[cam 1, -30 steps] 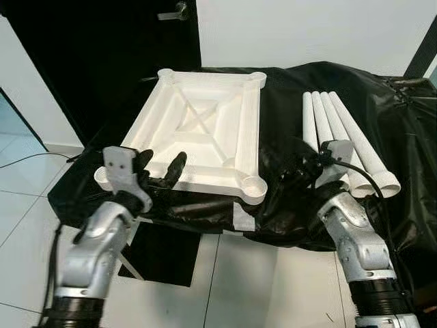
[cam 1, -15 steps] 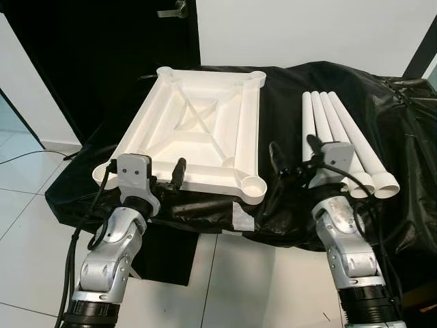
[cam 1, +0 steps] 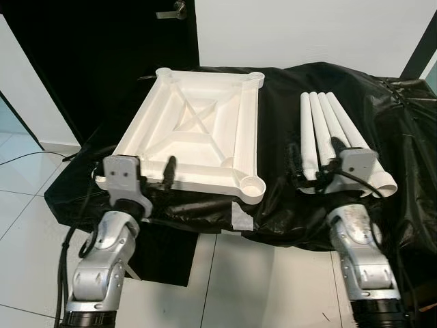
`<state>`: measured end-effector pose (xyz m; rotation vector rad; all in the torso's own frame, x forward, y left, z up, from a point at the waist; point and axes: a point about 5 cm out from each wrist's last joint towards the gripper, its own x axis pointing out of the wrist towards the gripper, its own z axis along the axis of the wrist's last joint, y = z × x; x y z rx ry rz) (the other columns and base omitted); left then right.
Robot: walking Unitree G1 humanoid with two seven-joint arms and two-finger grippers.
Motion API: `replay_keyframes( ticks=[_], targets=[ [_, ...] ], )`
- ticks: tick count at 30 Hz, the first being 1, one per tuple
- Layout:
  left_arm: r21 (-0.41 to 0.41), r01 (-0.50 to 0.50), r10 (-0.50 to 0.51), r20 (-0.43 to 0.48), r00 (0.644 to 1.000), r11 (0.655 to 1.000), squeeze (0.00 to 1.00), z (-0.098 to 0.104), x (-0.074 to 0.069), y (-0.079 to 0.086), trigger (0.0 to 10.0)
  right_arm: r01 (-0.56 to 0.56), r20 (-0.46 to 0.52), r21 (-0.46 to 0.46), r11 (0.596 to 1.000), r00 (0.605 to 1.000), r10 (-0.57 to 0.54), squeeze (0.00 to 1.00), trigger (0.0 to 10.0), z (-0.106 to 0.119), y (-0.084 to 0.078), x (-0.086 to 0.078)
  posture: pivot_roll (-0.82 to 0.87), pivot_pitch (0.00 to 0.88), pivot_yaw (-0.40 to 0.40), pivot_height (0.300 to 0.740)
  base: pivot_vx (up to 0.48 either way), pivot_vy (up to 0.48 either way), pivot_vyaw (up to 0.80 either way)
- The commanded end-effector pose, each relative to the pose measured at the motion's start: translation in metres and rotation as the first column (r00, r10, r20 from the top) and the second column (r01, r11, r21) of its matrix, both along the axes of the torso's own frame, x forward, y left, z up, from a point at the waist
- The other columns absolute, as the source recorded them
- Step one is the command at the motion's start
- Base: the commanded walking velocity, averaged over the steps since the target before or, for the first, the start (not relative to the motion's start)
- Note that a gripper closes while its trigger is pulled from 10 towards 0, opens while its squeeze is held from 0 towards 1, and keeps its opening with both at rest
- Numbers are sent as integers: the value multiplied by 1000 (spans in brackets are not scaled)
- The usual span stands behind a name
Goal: Building children table
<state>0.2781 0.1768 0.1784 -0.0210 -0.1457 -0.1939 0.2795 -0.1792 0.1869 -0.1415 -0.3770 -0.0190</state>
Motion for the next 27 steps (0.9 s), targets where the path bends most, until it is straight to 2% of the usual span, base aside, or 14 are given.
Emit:
replay_keyframes(
  ticks=[1,7,13,27],
  targets=[
    [-32,-66,66,1,998,997,0,-2,3,5,10000,4,-1,0,1000,1000,-4,0,10000,-3,1,3,87,0,2,740,0,0,0],
    [-35,-79,79,-4,997,996,0,-18,3,1,10000,-19,-30,13,1000,999,20,0,10000,-19,8,5,89,0,-1,740,0,0,0],
    [-56,-62,61,-23,998,997,0,-26,1,-5,10000,-39,-44,19,999,998,39,0,10000,-23,13,4,93,0,-8,740,0,0,0],
    [-30,-19,20,33,999,999,0,-12,2,0,10000,-36,-5,-4,999,999,36,0,10000,-13,10,8,98,0,-12,740,0,0,0]
  ],
)
